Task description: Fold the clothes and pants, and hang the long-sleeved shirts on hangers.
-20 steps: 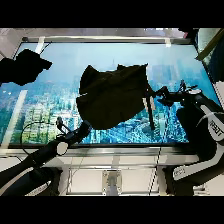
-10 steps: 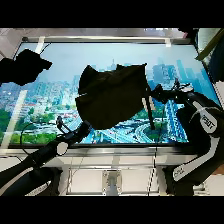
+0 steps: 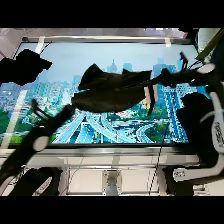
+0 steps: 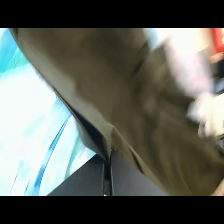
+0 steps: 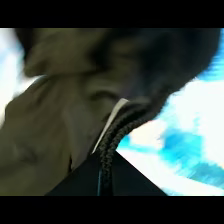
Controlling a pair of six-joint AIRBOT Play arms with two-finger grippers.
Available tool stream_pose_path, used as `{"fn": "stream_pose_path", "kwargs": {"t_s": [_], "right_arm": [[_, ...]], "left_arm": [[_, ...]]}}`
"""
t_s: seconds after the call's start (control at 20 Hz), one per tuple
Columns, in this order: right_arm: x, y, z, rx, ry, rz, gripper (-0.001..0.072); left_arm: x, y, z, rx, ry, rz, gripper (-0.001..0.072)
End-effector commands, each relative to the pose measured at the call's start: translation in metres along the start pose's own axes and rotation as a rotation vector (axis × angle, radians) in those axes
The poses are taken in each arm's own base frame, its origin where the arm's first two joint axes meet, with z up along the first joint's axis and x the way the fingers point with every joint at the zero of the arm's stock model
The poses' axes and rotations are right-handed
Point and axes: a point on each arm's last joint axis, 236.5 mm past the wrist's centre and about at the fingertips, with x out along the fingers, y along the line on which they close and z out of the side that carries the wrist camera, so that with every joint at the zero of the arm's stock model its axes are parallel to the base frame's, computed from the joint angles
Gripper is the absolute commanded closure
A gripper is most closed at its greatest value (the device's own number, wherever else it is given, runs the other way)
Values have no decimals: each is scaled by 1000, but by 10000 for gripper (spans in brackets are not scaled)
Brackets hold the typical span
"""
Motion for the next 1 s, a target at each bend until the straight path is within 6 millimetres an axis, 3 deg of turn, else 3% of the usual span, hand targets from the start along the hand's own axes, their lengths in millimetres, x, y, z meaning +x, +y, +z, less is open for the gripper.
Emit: {"fn": "stream_pose_path", "kwargs": {"t_s": [0.0,0.1,0.2,0.3,0.4,0.5,0.65,0.85,0.95], "right_arm": [[-79,110,-42,-236,54,42,696],[-116,177,-56,-332,-36,73,696],[-146,236,-80,-388,-86,127,697],[-174,284,-102,-438,-126,187,696],[-201,318,-114,-481,-167,233,697],[-206,320,-123,-444,-142,229,697],[-187,302,-124,-386,-59,197,698],[-130,264,-89,-282,29,148,698],[-101,254,-69,-264,49,167,698]], "left_arm": [[-104,-63,113,380,-286,44,702],[-173,-123,149,540,-394,0,702],[-220,-155,169,637,-413,24,701],[-245,-187,180,735,-416,10,702],[-252,-215,195,824,-435,-1,701],[-232,-219,202,882,-375,49,700],[-172,-214,215,954,-283,132,700],[-72,-162,222,1005,-121,321,699],[-41,-150,213,991,-57,328,699]]}}
